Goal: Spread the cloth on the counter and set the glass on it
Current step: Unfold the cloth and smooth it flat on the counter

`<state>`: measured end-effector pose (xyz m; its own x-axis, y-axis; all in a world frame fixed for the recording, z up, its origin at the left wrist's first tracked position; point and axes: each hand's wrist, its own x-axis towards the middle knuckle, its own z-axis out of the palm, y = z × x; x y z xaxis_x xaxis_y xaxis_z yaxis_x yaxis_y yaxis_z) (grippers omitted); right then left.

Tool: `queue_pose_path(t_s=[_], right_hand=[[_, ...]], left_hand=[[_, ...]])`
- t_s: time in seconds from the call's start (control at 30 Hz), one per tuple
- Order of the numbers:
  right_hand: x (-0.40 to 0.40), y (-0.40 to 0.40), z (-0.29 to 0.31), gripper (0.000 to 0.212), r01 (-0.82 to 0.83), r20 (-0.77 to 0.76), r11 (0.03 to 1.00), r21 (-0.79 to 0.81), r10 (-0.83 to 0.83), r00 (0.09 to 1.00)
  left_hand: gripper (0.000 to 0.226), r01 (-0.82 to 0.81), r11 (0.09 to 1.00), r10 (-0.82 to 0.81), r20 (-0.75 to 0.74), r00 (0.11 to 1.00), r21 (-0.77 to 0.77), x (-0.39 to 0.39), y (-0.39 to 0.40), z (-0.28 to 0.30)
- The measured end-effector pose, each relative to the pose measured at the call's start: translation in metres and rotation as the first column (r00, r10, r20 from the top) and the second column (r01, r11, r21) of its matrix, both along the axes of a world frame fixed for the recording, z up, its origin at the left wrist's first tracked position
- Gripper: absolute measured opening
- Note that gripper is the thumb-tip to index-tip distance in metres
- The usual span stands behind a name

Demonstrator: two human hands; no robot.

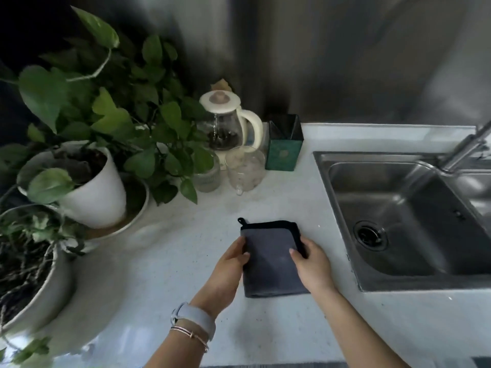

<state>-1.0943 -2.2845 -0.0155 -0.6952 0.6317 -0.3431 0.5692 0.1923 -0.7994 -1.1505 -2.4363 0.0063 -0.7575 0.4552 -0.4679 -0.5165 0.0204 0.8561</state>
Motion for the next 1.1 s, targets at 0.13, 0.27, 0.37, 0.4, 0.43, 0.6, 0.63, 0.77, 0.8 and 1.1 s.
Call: queue_pose_path(t_s=[0.13,0.27,0.37,0.4,0.43,0.6,0.63,0.77,0.8,1.1], right_hand=[[-0.002,-0.002,-0.003,0.035,0.081,0.106,0.979,0.186,-0.102,0.989],[-0.003,-0.013,0.025,0.017,0.006,0.082,0.992,0.128,-0.017,0.996],[-0.006,-0.041,0.051,0.015,-0.185,-0.093,0.983,0.001,0.184,0.978],[-0.008,-0.052,0.056,0.016,-0.284,-0.113,0.958,-0.046,0.277,0.954],[-0.01,-0.063,0.061,0.014,-0.384,-0.119,0.916,-0.118,0.371,0.921],[-0.019,-0.086,0.045,0.01,-0.425,-0.122,0.894,-0.141,0.41,0.904],[-0.019,-0.084,0.037,0.014,-0.375,-0.062,0.926,-0.029,0.373,0.926],[-0.019,-0.081,0.015,0.045,-0.432,0.235,0.841,0.326,0.371,0.898],[-0.02,-0.081,0.014,0.049,-0.459,0.283,0.812,0.359,0.374,0.883],[-0.032,-0.071,0.015,0.047,-0.607,0.441,0.695,0.386,0.439,0.783]], left_hand=[[0.047,0.063,0.996,-0.063,0.016,0.998,-0.063,0.0,-0.008,-0.007],[0.042,0.069,0.995,-0.068,0.024,0.997,-0.074,0.006,-0.012,-0.001],[0.038,0.106,0.994,-0.106,0.009,0.994,0.017,0.011,-0.016,0.014],[0.039,0.083,0.996,-0.084,0.016,0.996,0.044,0.011,-0.018,0.018],[0.04,0.019,0.999,-0.021,0.041,0.999,0.051,0.011,-0.022,0.023],[0.016,-0.323,0.932,0.346,0.14,0.928,-0.161,-0.006,-0.057,0.024],[0.014,-0.33,0.925,0.356,0.124,0.926,-0.19,-0.01,-0.065,0.022],[0.013,-0.292,0.911,0.308,0.01,0.951,-0.29,-0.023,-0.083,0.012],[0.012,-0.281,0.908,0.294,-0.006,0.956,-0.311,-0.025,-0.085,0.009],[0.014,-0.277,0.897,0.293,-0.005,0.956,-0.345,-0.029,-0.092,-0.002]])
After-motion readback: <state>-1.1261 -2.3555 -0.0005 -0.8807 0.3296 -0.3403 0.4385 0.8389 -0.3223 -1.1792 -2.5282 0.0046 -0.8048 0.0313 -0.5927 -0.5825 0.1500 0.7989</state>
